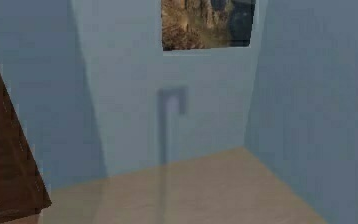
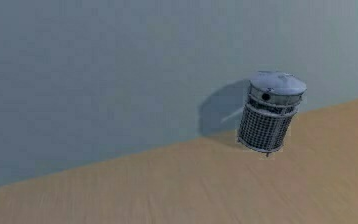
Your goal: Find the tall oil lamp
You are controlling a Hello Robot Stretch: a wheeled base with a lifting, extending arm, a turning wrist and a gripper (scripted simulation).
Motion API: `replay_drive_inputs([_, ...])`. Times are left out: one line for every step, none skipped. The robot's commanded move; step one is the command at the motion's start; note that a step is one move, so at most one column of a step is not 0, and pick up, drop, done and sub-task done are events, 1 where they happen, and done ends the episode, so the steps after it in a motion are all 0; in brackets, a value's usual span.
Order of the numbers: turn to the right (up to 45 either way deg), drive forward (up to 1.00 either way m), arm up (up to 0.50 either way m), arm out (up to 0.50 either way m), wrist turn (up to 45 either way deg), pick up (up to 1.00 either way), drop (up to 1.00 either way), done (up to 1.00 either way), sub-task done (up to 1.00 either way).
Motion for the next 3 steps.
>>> replay_drive_inputs([-45.0, 0.0, 0.0, 0.0, 0.0, 0.0, 0.0, 0.0, 0.0])
replay_drive_inputs([-45.0, 0.0, 0.0, 0.0, 0.0, 0.0, 0.0, 0.0, 0.0])
replay_drive_inputs([0.0, 1.0, 0.0, 0.0, 0.0, 0.0, 0.0, 0.0, 0.0])
